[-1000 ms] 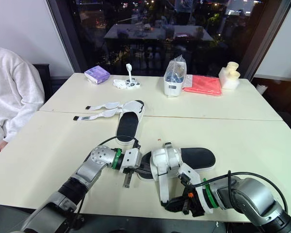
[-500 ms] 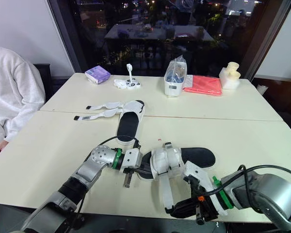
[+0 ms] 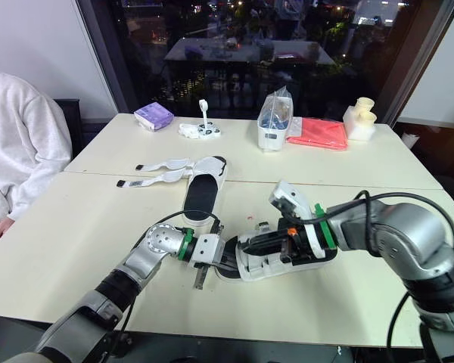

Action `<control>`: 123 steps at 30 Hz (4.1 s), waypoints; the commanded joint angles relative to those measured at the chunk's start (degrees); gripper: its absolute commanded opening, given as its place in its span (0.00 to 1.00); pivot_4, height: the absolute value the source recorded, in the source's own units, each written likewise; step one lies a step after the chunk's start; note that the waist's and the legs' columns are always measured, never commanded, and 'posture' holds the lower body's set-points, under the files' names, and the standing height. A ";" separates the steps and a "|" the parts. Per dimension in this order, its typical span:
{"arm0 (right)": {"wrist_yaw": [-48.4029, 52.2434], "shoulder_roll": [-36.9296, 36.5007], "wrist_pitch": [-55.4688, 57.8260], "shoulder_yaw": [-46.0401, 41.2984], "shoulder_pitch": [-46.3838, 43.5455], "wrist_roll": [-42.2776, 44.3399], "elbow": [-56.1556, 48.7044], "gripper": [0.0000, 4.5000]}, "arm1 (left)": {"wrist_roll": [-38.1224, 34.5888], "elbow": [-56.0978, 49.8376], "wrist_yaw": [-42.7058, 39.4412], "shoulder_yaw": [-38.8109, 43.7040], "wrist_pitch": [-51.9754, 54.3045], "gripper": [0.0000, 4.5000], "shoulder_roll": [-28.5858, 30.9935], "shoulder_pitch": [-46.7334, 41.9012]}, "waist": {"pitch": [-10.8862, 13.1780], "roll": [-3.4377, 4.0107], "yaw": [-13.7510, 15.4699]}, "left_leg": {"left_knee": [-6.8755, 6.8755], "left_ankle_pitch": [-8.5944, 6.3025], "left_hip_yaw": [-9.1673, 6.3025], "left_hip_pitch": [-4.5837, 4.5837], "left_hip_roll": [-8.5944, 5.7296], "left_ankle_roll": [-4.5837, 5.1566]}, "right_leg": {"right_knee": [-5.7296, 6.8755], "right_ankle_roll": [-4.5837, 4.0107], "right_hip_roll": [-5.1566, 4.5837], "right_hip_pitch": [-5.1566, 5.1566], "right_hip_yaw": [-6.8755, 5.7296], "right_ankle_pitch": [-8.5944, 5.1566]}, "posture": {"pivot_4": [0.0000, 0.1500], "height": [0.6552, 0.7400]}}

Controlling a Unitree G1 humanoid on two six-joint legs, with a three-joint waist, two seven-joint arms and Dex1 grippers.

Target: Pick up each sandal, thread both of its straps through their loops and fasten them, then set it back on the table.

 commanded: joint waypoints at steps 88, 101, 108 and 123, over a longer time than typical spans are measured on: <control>10.05 17.29 -33.22 15.11 -11.58 -42.03 42.14 0.79 | 9.73 -5.76 0.53 -8.35 4.66 0.00 1.92 7.18 | -0.22 0.33 -0.42 | -0.15 0.20 0.02 0.13 -0.01 -0.32 | 0.23 0.06 -0.04 0.00 -0.11 0.05 | 1.00 1.00; 6.78 15.33 -41.02 6.02 -18.19 -46.31 45.08 0.79 | 10.27 -7.99 1.10 -8.27 6.98 0.00 1.33 7.75 | -0.19 0.42 -0.08 | -0.14 0.18 0.00 -0.16 -0.32 -0.25 | 0.22 0.07 -0.21 -0.04 -0.13 0.05 | 1.00 1.00; 6.44 6.39 -40.74 -1.09 -9.37 -45.74 24.12 0.79 | 9.33 -8.59 1.72 -6.78 8.08 0.00 0.82 6.53 | -0.21 0.39 -0.02 | -0.14 0.10 -0.13 -0.17 -0.46 -0.11 | 0.14 0.07 -0.28 0.05 -0.16 0.05 | 1.00 1.00; -6.48 -9.22 -101.88 -7.12 18.78 -62.27 23.49 0.79 | 2.41 -3.32 -1.24 -0.50 2.73 0.00 5.24 2.63 | 0.08 0.15 -1.53 | -0.05 0.35 0.15 0.09 -0.20 0.08 | 0.15 0.95 -0.13 0.22 -0.17 0.28 | 1.00 1.00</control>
